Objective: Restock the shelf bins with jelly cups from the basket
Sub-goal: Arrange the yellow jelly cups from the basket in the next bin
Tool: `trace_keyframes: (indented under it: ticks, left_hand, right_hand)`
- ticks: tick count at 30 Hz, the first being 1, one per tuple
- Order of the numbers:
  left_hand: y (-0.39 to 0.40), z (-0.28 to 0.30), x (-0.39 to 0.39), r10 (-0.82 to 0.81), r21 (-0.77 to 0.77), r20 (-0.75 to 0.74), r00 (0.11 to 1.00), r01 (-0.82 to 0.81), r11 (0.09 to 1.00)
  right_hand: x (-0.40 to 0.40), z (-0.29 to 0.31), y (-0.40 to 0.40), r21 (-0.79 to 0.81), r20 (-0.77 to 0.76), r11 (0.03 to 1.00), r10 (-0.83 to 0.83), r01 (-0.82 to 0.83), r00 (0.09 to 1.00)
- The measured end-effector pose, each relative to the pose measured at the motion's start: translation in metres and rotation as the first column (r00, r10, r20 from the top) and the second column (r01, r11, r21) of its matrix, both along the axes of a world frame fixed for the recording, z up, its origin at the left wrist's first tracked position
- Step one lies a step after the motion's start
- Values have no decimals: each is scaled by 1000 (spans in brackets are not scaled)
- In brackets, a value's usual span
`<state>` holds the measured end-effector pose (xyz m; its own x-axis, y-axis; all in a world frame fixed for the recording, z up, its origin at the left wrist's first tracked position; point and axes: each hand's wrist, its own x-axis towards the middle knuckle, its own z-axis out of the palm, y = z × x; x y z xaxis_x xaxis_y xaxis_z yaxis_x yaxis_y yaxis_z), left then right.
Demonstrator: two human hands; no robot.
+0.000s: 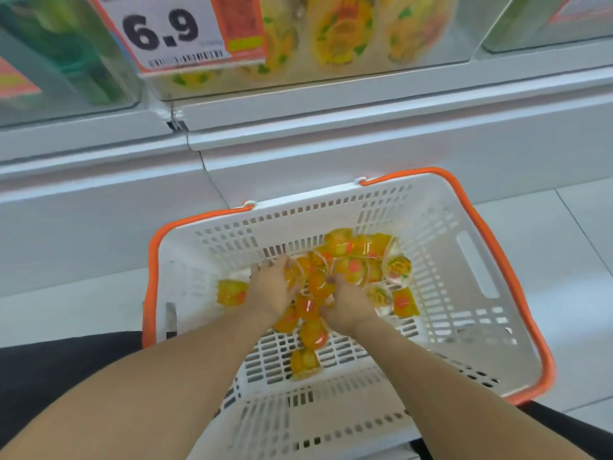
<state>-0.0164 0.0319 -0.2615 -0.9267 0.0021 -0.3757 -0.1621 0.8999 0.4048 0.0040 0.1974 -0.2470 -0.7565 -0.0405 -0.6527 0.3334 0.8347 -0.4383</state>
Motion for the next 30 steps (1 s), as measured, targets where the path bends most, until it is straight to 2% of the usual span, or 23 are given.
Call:
trace_keyframes:
  ticks: [2, 4, 6, 9, 11, 13, 15, 17, 21, 25, 27, 29, 30]
  left_hand:
    - [-4, 1, 3, 35, 57, 6, 999, -36, 998]
    - [-11, 9, 6, 135, 199, 44, 990, -141, 970]
    - [-22, 19, 6, 227, 358, 137, 964, -262, 896]
    - [-47, 33, 6, 312, 505, 320, 895, -439, 743]
    - [-63, 44, 5, 278, 533, 506, 816, -550, 643]
    - [-75, 59, 4, 159, 543, 647, 746, -597, 590]
    - [-82, 78, 4, 46, 541, 700, 712, -572, 617]
    - [-84, 98, 7, -30, 530, 724, 689, -527, 664]
    - [-87, 140, 14, -132, 508, 749, 649, -436, 743]
    - [-91, 189, 7, -185, 524, 726, 662, -360, 772]
    - [-91, 214, 4, -173, 548, 693, 700, -356, 757]
    - [-89, 237, -2, -92, 561, 635, 767, -377, 737]
    - [-88, 248, -6, -44, 574, 594, 803, -385, 723]
  right_hand:
    - [0, -9, -9, 7, 9, 997, 77, -78, 997]
    - [3, -17, -20, 63, 77, 965, 250, -255, 965]
    - [9, -23, -32, 135, 168, 912, 363, -386, 916]
    - [16, -19, -49, 206, 175, 887, 383, -414, 907]
    - [17, -12, -56, 267, 177, 835, 449, -482, 876]
    - [23, -6, -63, 326, 213, 720, 574, -612, 790]
    - [33, -6, -69, 383, 227, 597, 679, -705, 698]
    - [44, -5, -74, 402, 213, 564, 708, -721, 673]
    - [53, 4, -77, 385, 136, 659, 652, -646, 746]
    - [51, 22, -67, 299, 38, 744, 616, -597, 787]
    - [45, 35, -59, 164, -55, 847, 519, -505, 853]
    - [31, 58, -50, -36, -159, 940, 330, -339, 931]
    - [23, 75, -46, -144, -193, 956, 228, -257, 954]
